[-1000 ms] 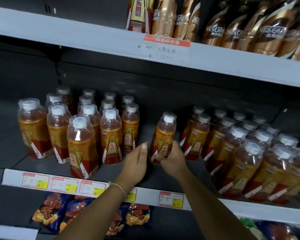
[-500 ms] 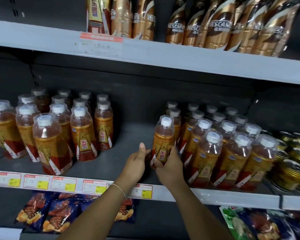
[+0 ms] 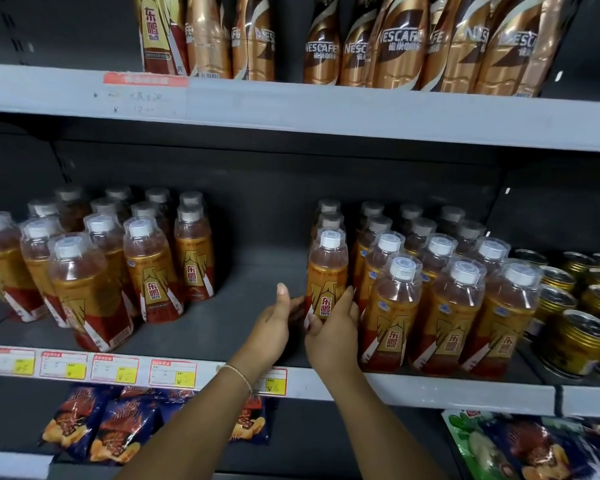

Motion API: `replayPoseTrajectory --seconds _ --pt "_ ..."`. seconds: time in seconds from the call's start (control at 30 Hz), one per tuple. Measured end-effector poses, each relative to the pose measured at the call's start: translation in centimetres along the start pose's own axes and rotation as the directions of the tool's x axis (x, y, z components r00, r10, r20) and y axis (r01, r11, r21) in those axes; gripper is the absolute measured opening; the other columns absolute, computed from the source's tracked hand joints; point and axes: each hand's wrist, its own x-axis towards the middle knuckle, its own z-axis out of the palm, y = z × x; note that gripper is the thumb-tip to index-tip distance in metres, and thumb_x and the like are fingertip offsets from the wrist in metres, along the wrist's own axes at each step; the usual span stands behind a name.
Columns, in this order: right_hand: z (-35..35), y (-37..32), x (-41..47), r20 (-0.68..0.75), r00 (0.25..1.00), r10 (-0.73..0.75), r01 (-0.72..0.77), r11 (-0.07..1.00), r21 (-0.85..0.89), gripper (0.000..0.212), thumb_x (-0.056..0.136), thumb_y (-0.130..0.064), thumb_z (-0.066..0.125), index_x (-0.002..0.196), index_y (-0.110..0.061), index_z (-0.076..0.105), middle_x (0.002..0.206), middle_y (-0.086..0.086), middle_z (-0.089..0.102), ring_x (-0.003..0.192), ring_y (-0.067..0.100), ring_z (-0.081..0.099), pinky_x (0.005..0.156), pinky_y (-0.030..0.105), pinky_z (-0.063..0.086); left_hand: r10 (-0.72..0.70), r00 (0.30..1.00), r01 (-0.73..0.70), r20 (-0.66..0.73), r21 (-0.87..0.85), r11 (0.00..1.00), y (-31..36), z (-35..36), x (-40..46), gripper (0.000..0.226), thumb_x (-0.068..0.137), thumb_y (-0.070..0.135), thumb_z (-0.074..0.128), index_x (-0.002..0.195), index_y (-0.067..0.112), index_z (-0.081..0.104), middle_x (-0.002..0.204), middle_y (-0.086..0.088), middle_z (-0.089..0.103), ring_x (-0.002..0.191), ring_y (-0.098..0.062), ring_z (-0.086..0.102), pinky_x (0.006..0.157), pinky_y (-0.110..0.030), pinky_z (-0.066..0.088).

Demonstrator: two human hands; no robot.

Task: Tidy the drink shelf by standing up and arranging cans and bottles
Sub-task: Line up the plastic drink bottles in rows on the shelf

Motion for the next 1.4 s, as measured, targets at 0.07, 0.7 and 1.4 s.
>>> replayPoseTrajectory --seconds 0.07,0.7,1.4 --pt "0.2 0.0 0.1 -0.007 1.0 0.008 -0.008 1.0 -0.002 0.091 0.098 -0.021 0.061 0.16 -0.009 -0.004 0.162 0.012 0.018 0.145 0.028 0.031 0.112 0.032 0.035 0.0 1.0 0.0 -0.003 -0.015 1.0 -0.3 0.2 0.1 0.07 0.062 0.1 0.017 0.096 0.063 0.066 0.112 0.029 0.067 0.117 0.004 0.056 0.112 -0.031 0.033" --pt "0.4 -0.1 -0.5 -0.035 0.999 -0.008 0.007 1.0 -0.022 0.083 0.102 -0.022 0.053 0.159 -0.001 -0.004 0.166 0.018 0.014 0.153 0.032 0.019 0.12 0.037 0.026 0.028 0.999 -0.027 -0.044 0.021 0.999 -0.5 1.0 -0.7 0.085 0.074 0.093 0.016 0.13 0.043 0.056 0.132 0.023 0.058 0.128 0.003 0.048 0.118 -0.036 0.028" --pt "0.1 0.5 -2.0 -0.029 0.991 -0.133 0.134 0.99 0.038 0.085 0.094 -0.005 0.052 0.159 -0.002 -0.002 0.169 0.012 -0.009 0.155 0.032 0.006 0.114 0.026 0.01 0.037 0.994 -0.044 -0.103 -0.068 0.997 -0.1 1.2 -0.6 0.083 0.082 0.082 0.017 0.125 0.028 0.063 0.126 0.011 0.066 0.121 -0.003 0.057 0.115 -0.039 0.034"
